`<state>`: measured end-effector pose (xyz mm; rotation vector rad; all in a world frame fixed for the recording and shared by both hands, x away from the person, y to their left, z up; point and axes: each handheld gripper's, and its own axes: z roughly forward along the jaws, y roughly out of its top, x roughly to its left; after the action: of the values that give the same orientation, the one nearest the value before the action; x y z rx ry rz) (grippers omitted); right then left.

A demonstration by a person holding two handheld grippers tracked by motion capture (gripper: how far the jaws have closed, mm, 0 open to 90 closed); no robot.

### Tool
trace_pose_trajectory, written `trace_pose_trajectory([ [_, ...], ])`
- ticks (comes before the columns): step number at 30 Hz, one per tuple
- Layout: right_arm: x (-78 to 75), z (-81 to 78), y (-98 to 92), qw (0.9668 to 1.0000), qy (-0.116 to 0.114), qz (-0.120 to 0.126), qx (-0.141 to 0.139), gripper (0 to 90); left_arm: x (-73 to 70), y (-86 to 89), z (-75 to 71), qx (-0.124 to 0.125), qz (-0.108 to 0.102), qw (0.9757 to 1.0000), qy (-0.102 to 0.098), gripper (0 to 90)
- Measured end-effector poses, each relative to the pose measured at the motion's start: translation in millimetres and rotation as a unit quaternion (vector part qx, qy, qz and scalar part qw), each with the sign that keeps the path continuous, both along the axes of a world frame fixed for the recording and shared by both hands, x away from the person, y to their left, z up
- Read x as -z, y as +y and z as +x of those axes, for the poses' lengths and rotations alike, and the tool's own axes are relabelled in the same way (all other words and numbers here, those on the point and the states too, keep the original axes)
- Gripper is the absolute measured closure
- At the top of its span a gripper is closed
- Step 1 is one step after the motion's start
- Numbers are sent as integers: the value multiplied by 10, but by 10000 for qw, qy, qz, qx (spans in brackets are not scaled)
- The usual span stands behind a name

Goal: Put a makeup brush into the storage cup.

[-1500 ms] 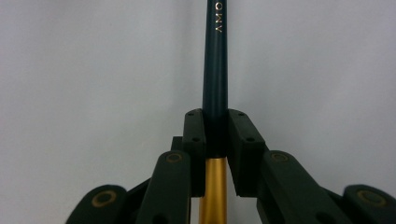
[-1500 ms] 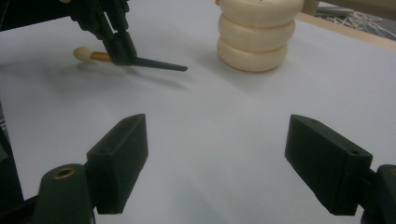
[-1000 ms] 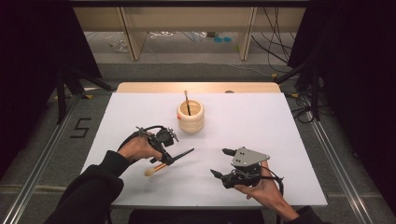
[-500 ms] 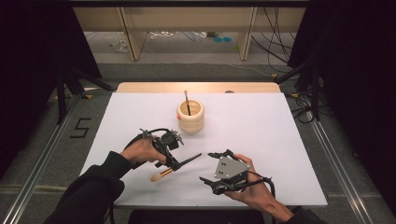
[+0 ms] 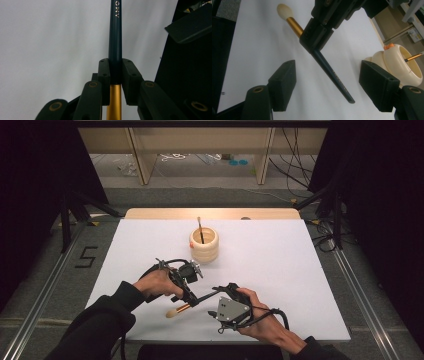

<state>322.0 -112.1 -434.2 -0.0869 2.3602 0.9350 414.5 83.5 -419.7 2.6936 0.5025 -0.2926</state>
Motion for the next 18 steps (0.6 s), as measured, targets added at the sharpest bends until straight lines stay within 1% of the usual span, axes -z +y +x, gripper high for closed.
trace_pose_trajectory([
  [1,11,-2,13,10000,20,-18,-34,328,-4,-9,-11,-55,-58,10000,32,783],
  [2,18,3,24,10000,-35,-59,-54,333,-16,-11,-10,-14,-52,10000,41,783],
  [3,24,2,31,9999,-78,-106,-34,334,-22,-17,-17,-34,-72,10000,42,783],
  [4,23,14,32,9996,-153,-216,-36,334,-30,-19,-20,-23,-68,10000,43,783],
  [5,22,38,39,9991,-270,-293,-124,338,-37,-22,-25,-29,-81,9999,66,783],
  [6,25,41,41,9990,-293,-309,-128,347,-40,-23,-28,-26,-108,9999,81,783],
  [7,17,58,35,9981,-394,-429,-196,358,-40,-26,-35,-39,-118,9999,100,783],
  [8,21,71,40,9973,-462,-476,-301,362,-43,-27,-38,-9,-90,9999,107,783],
  [9,25,64,44,9974,-481,-466,-251,365,-41,-32,-43,-13,-93,9999,100,783],
  [11,31,66,55,9961,-594,-569,-308,376,-41,-35,-36,99,-30,9999,128,783],
  [12,37,58,64,9961,-615,-568,-294,386,-37,-44,-43,55,-50,9999,133,783],
  [13,59,26,71,9972,-461,-558,-172,396,-37,-50,-42,77,-34,9999,145,783],
  [14,49,40,81,9954,-645,-641,-290,404,-42,-54,-33,160,21,9998,149,783],
  [15,53,42,94,9945,-691,-696,-378,412,-44,-64,-36,138,10,9998,156,783],
  [16,56,34,99,9941,-726,-729,-350,420,-48,-70,-32,173,20,9997,147,783],
  [17,70,19,103,9950,-627,-727,-286,427,-51,-79,-34,167,6,9998,147,783],
  [18,73,12,108,9949,-650,-730,-267,437,-53,-88,-40,137,-11,9998,164,783],
])
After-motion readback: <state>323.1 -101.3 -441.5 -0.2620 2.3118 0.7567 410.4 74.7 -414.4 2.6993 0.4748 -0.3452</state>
